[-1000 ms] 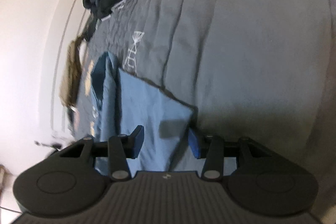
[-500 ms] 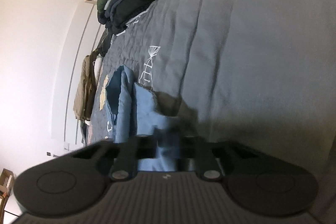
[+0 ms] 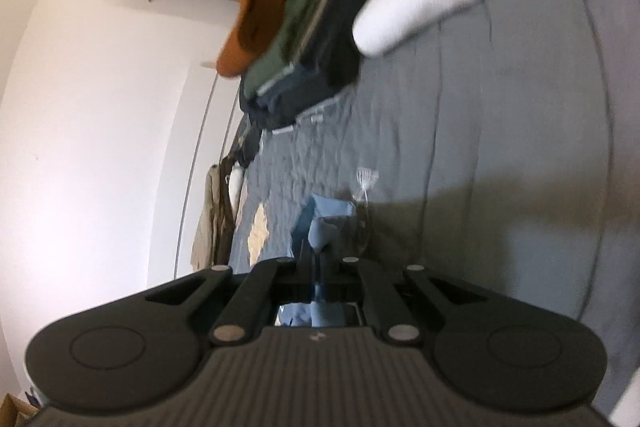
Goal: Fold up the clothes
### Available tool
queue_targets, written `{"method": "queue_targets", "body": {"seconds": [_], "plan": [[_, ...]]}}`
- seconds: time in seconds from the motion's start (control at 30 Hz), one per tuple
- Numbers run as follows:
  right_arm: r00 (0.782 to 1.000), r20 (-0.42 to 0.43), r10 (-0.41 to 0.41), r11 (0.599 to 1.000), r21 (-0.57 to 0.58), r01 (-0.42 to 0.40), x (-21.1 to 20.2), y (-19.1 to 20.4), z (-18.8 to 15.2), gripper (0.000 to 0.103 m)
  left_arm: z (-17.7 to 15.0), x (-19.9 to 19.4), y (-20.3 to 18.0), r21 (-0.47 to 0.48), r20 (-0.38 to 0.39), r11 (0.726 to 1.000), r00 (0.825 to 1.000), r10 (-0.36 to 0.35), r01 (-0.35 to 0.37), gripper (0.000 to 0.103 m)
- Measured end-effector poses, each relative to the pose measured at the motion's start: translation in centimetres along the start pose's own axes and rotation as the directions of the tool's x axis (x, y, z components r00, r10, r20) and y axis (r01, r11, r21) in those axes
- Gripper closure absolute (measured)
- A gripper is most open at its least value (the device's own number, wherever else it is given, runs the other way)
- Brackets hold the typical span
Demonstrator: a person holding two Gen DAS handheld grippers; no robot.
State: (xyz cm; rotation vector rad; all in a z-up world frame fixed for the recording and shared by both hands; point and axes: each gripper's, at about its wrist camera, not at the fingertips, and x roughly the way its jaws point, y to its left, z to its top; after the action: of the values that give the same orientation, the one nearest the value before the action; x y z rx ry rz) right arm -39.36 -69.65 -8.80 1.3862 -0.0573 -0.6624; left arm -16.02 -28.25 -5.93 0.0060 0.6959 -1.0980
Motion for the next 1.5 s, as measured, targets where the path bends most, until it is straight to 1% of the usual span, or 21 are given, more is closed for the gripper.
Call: {"method": "queue_targets", "body": {"seconds": [0.13,0.2,0.27,0.3,0.37,0.47,0.53,0.63,0.77,0.8,0.83,0.9,0.97,1.0,1.03,1.1,1.2,1.27,1.37,1.43,1.5], "plan": [[0.997,0.051,-0.058,0.997,-0.041,0.060,-3.2,0.0,1.9,0.101,0.0,-0.5,0.2,0.000,0.005,1.000,1.000,0.005,-0.005,0.042],[0.992,0.064,-0.106,0.991,-0.075,0.110,-4.1,-0.3,2.5,0.101,0.0,-0.6,0.3,0.000,0.006,1.000,1.000,0.006,-0.006,0.042],[0.981,0.059,-0.184,0.973,-0.129,0.191,-4.2,-0.9,2.5,0.101,0.0,-0.7,0.4,0.001,0.007,1.000,1.000,0.007,-0.007,0.042],[0.967,0.055,-0.247,0.951,-0.180,0.253,-3.7,-1.1,2.5,0.101,0.1,-0.8,0.5,0.001,0.007,1.000,1.000,0.007,-0.007,0.042],[0.930,0.048,-0.364,0.888,-0.284,0.362,-2.3,-1.3,2.2,0.098,0.1,-0.9,0.5,0.001,0.008,1.000,1.000,0.008,-0.008,0.042],[0.895,0.050,-0.443,0.831,-0.352,0.430,-1.4,-1.5,2.2,0.097,0.1,-1.2,0.7,0.001,0.009,1.000,1.000,0.010,-0.010,0.042],[0.891,0.083,-0.446,0.804,-0.400,0.440,-1.8,-0.9,2.0,0.091,0.0,-1.3,0.8,-0.003,0.012,1.000,1.000,0.011,-0.011,0.042],[0.879,0.162,-0.449,0.749,-0.469,0.469,-2.6,0.3,1.4,0.084,0.0,-1.6,1.1,-0.010,0.015,1.000,1.000,0.013,-0.013,0.042],[0.873,0.267,-0.407,0.711,-0.507,0.487,-4.2,2.2,0.9,0.076,0.2,-2.0,1.4,-0.018,0.024,1.000,1.000,0.016,-0.015,0.042],[0.876,0.281,-0.392,0.711,-0.512,0.483,-4.6,2.6,0.8,0.076,0.2,-2.1,1.4,-0.019,0.027,1.000,1.000,0.016,-0.016,0.042],[0.886,0.274,-0.374,0.717,-0.520,0.464,-4.6,3.0,0.6,0.075,0.3,-2.2,1.5,-0.021,0.029,1.000,0.999,0.017,-0.017,0.042],[0.918,0.217,-0.332,0.738,-0.546,0.396,-4.0,3.9,0.0,0.075,0.3,-2.5,1.9,-0.032,0.036,0.999,0.999,0.032,-0.031,0.041],[0.953,0.124,-0.278,0.755,-0.585,0.296,-2.8,5.0,-1.4,0.074,0.3,-2.9,2.4,-0.043,0.043,0.998,0.998,0.046,-0.044,0.041],[0.965,0.076,-0.251,0.761,-0.601,0.245,-2.2,5.5,-2.1,0.072,0.4,-3.1,2.6,-0.048,0.046,0.998,0.998,0.053,-0.051,0.041],[0.974,0.026,-0.225,0.761,-0.619,0.192,-1.6,6.1,-3.1,0.069,0.4,-3.2,2.8,-0.054,0.049,0.997,0.997,0.061,-0.058,0.041],[0.980,-0.053,-0.191,0.734,-0.670,0.107,-0.3,7.5,-5.8,0.065,0.4,-3.6,3.2,-0.065,0.055,0.995,0.996,0.075,-0.072,0.040],[0.976,-0.138,-0.166,0.663,-0.748,0.007,1.4,9.8,-10.0,0.063,0.5,-4.1,3.9,-0.082,0.065,0.992,0.993,0.097,-0.092,0.037],[0.967,-0.198,-0.160,0.630,-0.775,-0.055,2.5,10.8,-12.5,0.061,0.5,-4.5,4.3,-0.093,0.071,0.990,0.991,0.112,-0.105,0.037],[0.943,-0.291,-0.159,0.578,-0.802,-0.150,4.3,12.5,-16.3,0.060,0.6,-5.0,5.2,-0.112,0.075,0.984,0.987,0.144,-0.135,0.037],[0.922,-0.351,-0.161,0.540,-0.813,-0.216,5.4,13.7,-18.8,0.060,0.5,-5.5,5.9,-0.127,0.073,0.978,0.981,0.177,-0.167,0.036],[0.901,-0.402,-0.162,0.498,-0.822,-0.278,5.5,14.9,-21.8,0.059,0.4,-5.9,6.7,-0.141,0.071,0.970,0.975,0.210,-0.199,0.036]]}}
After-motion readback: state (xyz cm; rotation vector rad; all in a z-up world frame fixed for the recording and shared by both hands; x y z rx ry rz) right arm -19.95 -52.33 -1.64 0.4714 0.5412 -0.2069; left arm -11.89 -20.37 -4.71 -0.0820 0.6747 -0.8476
